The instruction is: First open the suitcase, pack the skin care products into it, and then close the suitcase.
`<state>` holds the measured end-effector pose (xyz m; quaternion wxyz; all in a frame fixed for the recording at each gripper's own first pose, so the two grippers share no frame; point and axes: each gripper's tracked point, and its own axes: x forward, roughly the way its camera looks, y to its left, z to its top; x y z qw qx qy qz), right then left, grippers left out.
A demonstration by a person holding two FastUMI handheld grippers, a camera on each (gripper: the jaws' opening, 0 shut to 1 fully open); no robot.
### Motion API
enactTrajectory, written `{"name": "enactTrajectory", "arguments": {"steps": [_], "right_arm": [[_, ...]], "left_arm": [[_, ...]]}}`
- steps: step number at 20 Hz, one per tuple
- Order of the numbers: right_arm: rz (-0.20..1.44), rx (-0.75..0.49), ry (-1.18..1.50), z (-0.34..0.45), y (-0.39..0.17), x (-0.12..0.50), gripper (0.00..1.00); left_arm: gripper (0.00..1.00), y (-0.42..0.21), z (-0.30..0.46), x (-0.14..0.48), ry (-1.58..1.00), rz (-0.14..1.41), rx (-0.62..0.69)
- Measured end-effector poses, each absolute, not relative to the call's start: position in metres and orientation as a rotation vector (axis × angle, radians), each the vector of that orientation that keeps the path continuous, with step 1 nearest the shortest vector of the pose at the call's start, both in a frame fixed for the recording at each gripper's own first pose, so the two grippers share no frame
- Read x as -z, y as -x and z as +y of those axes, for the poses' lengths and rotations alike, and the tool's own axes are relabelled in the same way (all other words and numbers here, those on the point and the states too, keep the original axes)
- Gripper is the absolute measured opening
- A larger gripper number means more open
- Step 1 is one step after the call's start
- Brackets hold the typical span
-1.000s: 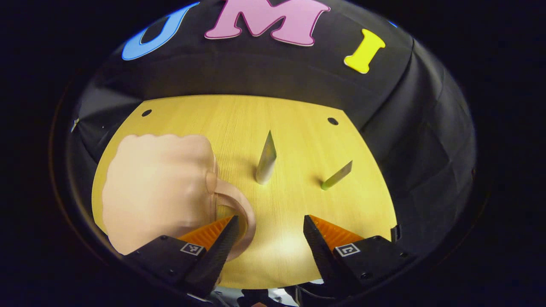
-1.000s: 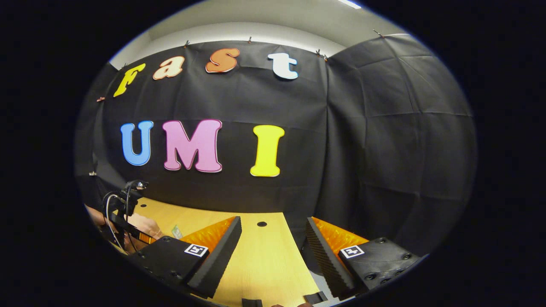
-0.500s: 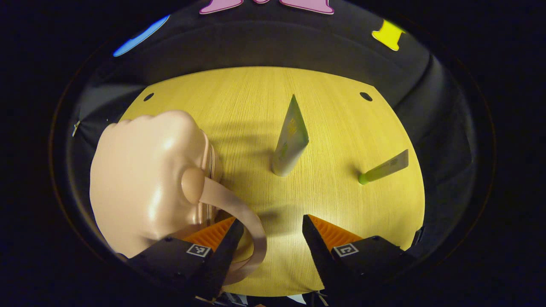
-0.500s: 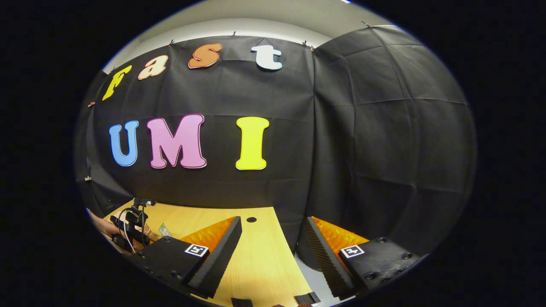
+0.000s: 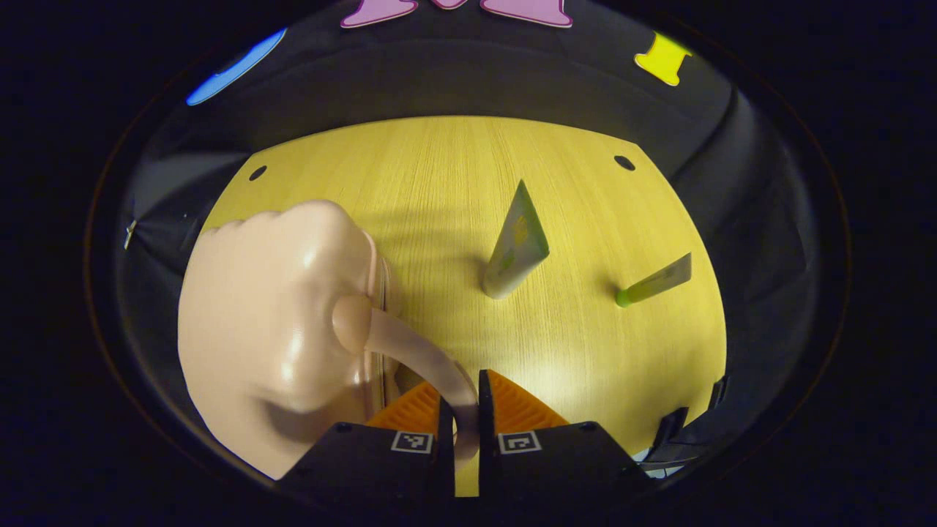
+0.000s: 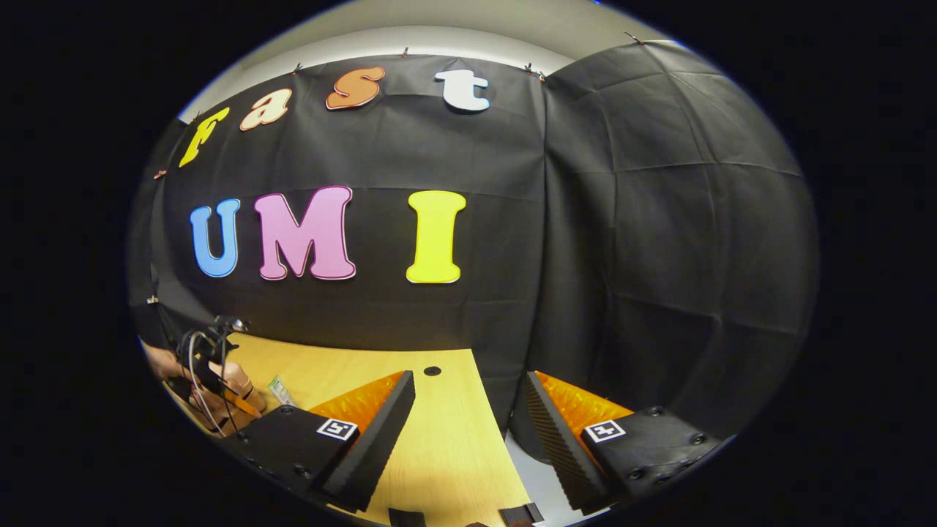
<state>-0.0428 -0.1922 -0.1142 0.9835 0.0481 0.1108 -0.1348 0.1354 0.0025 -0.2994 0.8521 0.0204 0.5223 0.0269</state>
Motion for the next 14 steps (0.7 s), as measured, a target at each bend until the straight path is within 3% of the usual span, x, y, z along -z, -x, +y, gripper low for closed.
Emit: {"name": "enactTrajectory", "arguments": {"steps": [3,8,14], "right_arm": [[0.200,0.205,-0.103,-0.174,0.024,0.108,0.96],[0.173,0.062,-0.108,-0.130,-0.008,0.100,0.96],[0.143,0.042,-0.038,-0.074,-0.020,0.079,0.96]], "left_arm": [[0.18,-0.133,0.030,0.227,-0.135,1.002,-0.062],[0.18,-0.118,0.106,0.136,0.012,0.877,-0.149],[0.15,-0.110,0.260,0.062,-0.058,0.728,-0.314]]}}
